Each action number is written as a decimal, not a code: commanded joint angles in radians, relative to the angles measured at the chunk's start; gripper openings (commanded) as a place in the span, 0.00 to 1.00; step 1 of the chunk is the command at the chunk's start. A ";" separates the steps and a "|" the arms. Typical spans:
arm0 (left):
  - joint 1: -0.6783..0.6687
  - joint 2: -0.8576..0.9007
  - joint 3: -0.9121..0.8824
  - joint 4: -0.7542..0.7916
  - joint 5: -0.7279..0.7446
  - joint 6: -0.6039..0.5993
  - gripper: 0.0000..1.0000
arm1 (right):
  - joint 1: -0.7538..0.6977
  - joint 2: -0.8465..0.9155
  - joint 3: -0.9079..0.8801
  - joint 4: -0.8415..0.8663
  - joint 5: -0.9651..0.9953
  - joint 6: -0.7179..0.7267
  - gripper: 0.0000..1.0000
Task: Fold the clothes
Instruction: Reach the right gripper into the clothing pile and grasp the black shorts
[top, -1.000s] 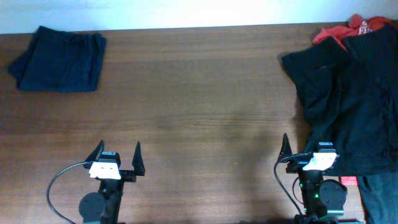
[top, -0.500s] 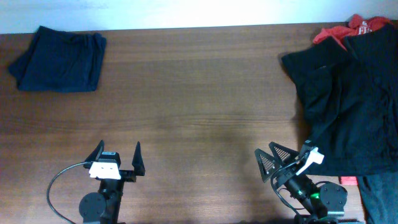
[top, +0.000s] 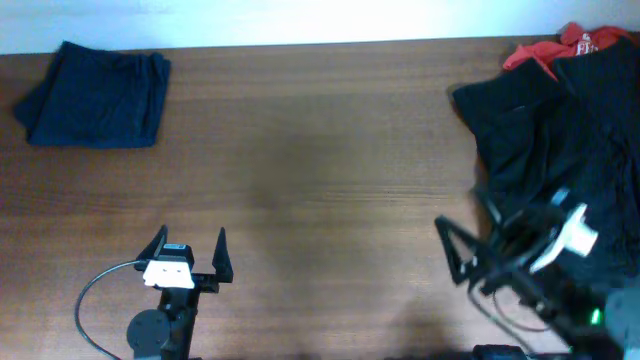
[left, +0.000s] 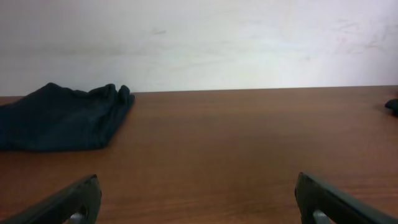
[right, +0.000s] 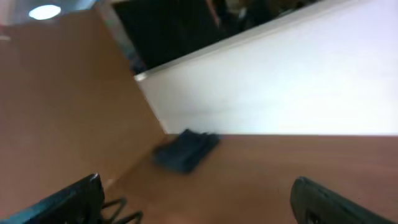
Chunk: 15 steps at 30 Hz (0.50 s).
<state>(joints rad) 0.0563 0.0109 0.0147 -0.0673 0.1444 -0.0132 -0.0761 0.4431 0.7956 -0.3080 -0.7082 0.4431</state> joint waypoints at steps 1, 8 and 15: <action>-0.003 -0.005 -0.006 -0.002 -0.004 -0.010 0.99 | -0.004 0.240 0.232 -0.162 0.209 -0.210 0.99; -0.003 -0.005 -0.006 -0.002 -0.004 -0.010 0.99 | -0.004 0.972 0.769 -0.686 0.563 -0.339 0.99; -0.003 -0.005 -0.006 -0.002 -0.004 -0.010 0.99 | -0.004 1.524 1.115 -0.721 0.912 -0.587 0.99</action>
<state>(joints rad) 0.0563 0.0116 0.0147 -0.0673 0.1413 -0.0132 -0.0761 1.8534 1.8744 -1.0454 0.0368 -0.0212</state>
